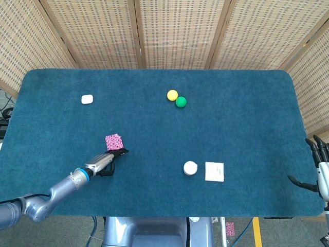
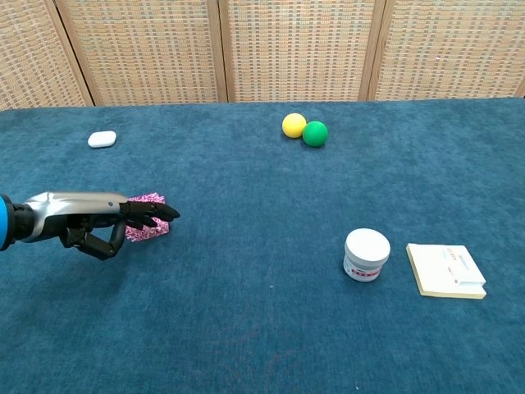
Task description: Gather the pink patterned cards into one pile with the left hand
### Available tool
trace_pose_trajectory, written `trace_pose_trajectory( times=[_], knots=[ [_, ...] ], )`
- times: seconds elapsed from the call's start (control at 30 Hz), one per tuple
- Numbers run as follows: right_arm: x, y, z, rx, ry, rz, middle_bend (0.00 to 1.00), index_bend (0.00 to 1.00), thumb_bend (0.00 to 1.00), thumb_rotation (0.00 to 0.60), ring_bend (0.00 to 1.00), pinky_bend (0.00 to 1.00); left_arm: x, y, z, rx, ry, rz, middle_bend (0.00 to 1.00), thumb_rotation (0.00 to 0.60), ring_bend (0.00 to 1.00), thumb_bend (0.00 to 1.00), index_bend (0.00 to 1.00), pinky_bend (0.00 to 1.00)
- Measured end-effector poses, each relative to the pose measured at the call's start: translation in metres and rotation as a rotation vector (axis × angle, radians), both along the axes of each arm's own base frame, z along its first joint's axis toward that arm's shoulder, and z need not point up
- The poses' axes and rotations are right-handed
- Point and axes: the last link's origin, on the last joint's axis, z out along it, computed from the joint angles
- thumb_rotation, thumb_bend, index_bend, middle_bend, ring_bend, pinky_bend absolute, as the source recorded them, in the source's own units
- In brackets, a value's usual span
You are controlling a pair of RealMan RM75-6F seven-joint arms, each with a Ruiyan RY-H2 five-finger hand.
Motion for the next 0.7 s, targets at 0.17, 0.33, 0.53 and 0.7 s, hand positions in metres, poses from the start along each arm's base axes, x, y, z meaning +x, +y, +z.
trace_pose_trajectory(
  times=[0.17,0.33,0.53,0.7],
  knots=[
    [0.0,0.0,0.0,0.002,0.001,0.001,0.0,0.0,0.0,0.6,0.0,0.0,0.006,-0.007,0.0,-0.045,0.002,0.005,0.0,0.6,0.0,1.0,0.0,0.0],
    [0.0,0.0,-0.001,0.003,0.001,0.0,0.0,0.0,0.0,0.6,0.0,0.0,0.013,-0.016,0.003,-0.083,-0.001,-0.004,0.0,0.6,0.0,1.0,0.0,0.0],
    [0.0,0.0,-0.001,0.005,0.001,0.0,0.0,0.0,0.0,0.6,0.0,0.0,0.02,-0.03,0.007,-0.139,0.006,-0.034,0.0,0.6,0.0,1.0,0.0,0.0],
    [0.0,0.0,-0.001,0.004,0.001,0.0,0.0,0.0,0.0,0.6,0.0,0.0,0.029,-0.042,0.01,-0.185,0.009,-0.07,0.0,0.6,0.0,1.0,0.0,0.0]
  ],
)
